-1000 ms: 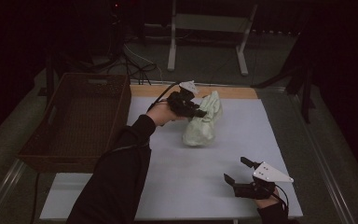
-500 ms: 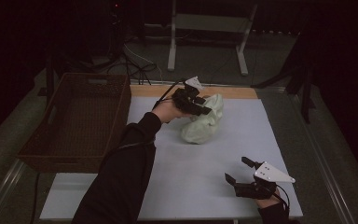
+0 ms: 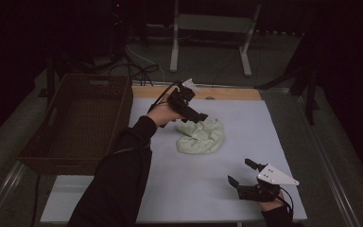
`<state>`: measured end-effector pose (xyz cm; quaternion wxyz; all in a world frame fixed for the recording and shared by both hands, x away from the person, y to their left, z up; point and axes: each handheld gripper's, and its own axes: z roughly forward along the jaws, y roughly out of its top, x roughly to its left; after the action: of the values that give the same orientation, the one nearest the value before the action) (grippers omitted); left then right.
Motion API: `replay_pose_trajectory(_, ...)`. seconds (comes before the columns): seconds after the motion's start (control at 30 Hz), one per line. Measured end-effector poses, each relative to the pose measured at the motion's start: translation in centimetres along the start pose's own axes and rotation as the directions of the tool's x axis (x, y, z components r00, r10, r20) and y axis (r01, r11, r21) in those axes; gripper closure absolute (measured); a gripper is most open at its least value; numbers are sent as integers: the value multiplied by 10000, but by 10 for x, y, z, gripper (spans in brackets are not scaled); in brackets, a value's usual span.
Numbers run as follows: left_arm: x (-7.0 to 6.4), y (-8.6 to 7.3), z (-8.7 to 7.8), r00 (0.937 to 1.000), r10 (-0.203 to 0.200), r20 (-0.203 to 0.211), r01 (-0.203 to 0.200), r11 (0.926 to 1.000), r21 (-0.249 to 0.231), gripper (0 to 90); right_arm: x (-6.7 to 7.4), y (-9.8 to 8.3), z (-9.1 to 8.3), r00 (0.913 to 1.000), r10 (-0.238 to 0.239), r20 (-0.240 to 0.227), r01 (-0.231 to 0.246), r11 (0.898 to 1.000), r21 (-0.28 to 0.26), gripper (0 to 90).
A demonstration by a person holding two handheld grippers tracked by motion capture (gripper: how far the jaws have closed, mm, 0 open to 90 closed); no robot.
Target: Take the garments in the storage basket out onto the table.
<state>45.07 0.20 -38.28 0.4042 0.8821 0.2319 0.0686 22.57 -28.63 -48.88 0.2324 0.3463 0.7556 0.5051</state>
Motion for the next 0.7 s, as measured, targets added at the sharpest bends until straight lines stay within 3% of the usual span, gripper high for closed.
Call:
replay_pose_trajectory(0.2,-3,-3,-14,9997,-97,222,102,9997,-228,0,0,0,-1,10000,95,-11,-95,9999,-34,108)
replay_pose_trajectory(0.3,-6,-5,-19,9993,178,320,-174,9998,-118,0,0,0,-1,10000,73,-26,-73,10000,-14,108)
replay_pose_trajectory(0.4,-8,-5,-25,9989,466,46,-464,9982,-385,0,1,0,0,10000,68,-38,-68,10000,-8,108)
replay_pose_trajectory(0.5,-6,-6,-30,9996,263,76,-255,9956,-898,0,1,0,0,10000,54,-21,-54,10000,-17,108)
replay_pose_trajectory(0.7,-8,-10,-36,9994,292,-207,-307,9965,-781,0,2,1,0,10000,4,5,-4,10000,6,108)
